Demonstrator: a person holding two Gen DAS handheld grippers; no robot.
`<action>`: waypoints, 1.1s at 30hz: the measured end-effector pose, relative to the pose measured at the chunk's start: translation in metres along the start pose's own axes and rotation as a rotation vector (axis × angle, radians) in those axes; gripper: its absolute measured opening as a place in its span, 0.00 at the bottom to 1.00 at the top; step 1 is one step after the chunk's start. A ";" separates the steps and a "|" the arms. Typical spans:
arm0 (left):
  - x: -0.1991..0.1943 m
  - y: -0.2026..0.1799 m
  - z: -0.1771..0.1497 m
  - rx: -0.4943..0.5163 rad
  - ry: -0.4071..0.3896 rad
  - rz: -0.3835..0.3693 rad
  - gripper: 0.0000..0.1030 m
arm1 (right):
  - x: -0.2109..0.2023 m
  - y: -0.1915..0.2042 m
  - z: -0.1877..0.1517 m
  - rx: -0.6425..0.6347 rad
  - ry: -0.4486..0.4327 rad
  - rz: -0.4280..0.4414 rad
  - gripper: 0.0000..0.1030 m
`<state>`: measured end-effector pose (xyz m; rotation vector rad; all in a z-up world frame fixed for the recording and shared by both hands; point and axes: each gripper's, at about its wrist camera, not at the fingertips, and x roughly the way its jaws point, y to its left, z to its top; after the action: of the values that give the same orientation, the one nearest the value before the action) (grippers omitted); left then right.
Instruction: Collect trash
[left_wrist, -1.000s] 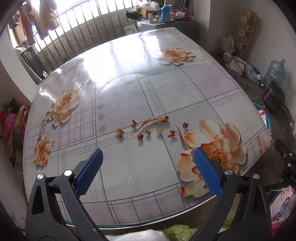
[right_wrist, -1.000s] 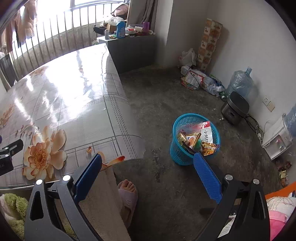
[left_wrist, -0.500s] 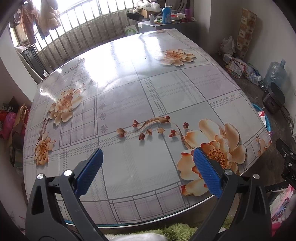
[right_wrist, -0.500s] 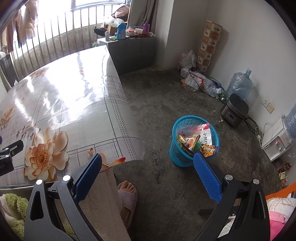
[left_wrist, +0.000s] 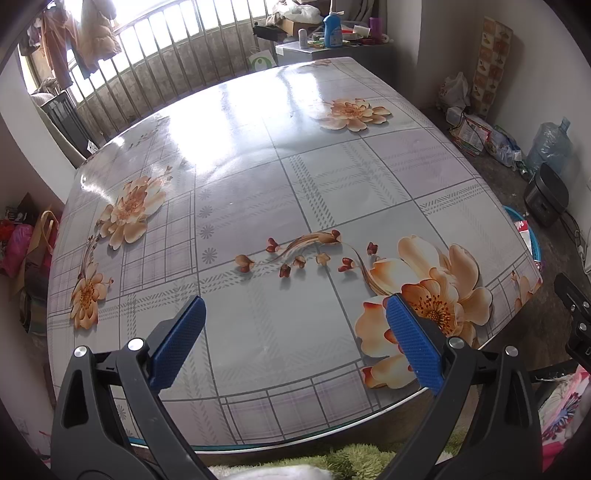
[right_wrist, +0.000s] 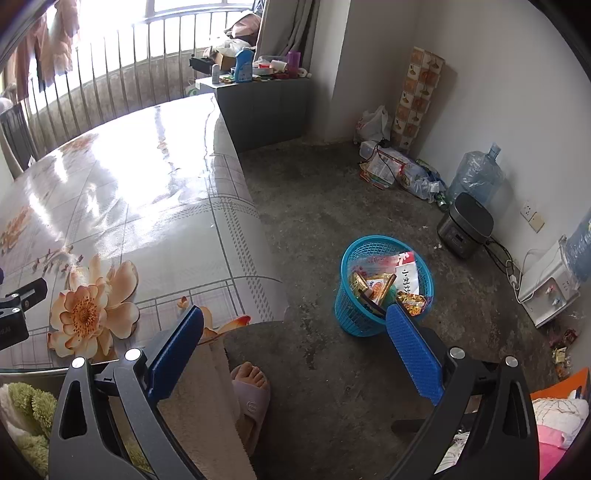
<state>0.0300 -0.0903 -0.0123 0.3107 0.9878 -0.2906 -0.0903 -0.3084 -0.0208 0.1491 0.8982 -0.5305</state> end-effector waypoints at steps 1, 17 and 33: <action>0.000 0.000 0.000 0.000 0.000 0.000 0.91 | 0.000 0.000 0.000 0.000 0.000 0.000 0.93; 0.000 0.001 -0.001 -0.001 0.001 0.000 0.91 | -0.002 0.000 0.001 0.000 -0.003 0.002 0.93; 0.000 0.001 -0.001 -0.001 0.001 0.000 0.91 | -0.003 0.000 0.003 0.001 -0.004 0.003 0.93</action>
<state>0.0295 -0.0894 -0.0123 0.3103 0.9886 -0.2903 -0.0900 -0.3083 -0.0168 0.1502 0.8939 -0.5282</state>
